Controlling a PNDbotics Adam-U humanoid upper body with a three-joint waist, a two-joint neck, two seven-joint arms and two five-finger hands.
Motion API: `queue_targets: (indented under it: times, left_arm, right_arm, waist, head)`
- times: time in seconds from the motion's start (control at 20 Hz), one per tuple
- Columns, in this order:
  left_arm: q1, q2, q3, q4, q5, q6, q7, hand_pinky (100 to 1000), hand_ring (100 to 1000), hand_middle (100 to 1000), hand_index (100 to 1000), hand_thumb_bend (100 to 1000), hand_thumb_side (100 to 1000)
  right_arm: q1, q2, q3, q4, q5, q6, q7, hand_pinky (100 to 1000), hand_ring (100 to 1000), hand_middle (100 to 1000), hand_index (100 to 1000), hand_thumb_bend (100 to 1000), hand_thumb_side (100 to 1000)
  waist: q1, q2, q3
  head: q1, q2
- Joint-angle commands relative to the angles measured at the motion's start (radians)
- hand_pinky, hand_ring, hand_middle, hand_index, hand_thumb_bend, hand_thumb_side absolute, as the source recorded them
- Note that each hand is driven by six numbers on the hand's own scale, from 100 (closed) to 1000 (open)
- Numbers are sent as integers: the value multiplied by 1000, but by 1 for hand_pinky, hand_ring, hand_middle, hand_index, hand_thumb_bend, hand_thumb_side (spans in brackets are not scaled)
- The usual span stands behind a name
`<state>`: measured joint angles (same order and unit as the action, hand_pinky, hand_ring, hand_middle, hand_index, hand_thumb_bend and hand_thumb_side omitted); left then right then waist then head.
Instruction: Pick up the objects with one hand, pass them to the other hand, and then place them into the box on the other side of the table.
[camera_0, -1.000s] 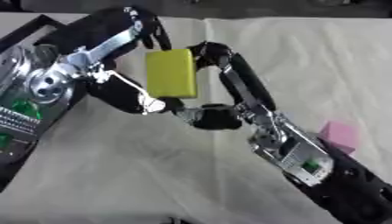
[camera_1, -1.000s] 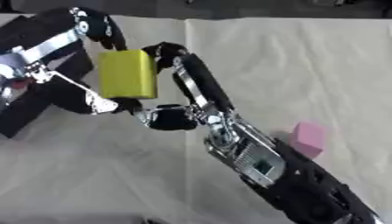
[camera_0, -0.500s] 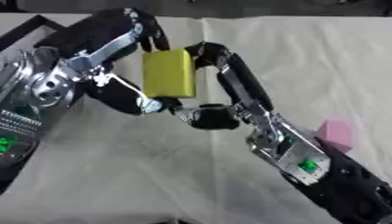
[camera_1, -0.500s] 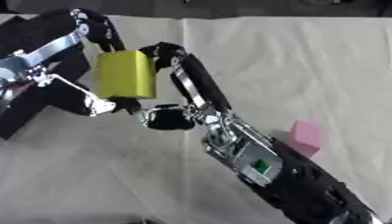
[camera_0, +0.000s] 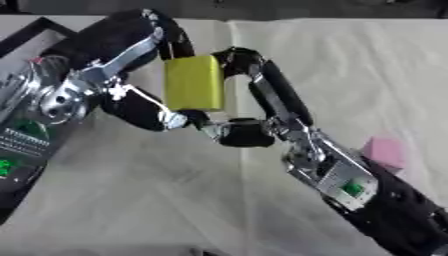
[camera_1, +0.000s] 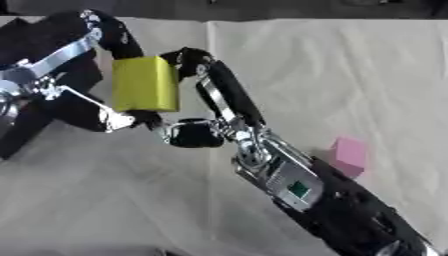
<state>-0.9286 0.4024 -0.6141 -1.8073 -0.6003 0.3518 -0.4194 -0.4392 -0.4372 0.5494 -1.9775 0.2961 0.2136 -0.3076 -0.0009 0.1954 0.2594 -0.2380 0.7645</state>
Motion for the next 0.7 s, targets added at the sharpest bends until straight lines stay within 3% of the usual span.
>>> queue_targets:
  times: [0.05,0.35,0.55,0.7]
  left_arm:
    - [-20,7,14,-5,-12,7,15,731,593,543,419,308,126]
    - [-20,17,19,-22,-31,3,-3,718,580,526,401,314,100]
    - [-19,26,20,-39,-39,8,-23,712,571,513,393,330,100]
    - [-16,34,22,-52,-43,11,-46,710,569,509,390,329,100]
  right_arm:
    - [-7,-9,8,-22,13,-7,3,759,668,570,624,451,100]
    - [3,-17,2,-22,81,10,48,809,789,743,808,619,100]
    - [9,-21,-8,-22,126,21,78,820,817,780,865,689,100]
    - [17,-24,-14,-22,143,31,80,823,824,787,874,754,154]
  waist:
    - [1,-15,-1]
    - [-1,-18,1]
    - [-2,-21,3]
    - [-4,-24,3]
  head:
    - [2,5]
    - [5,5]
    - [6,5]
    - [9,5]
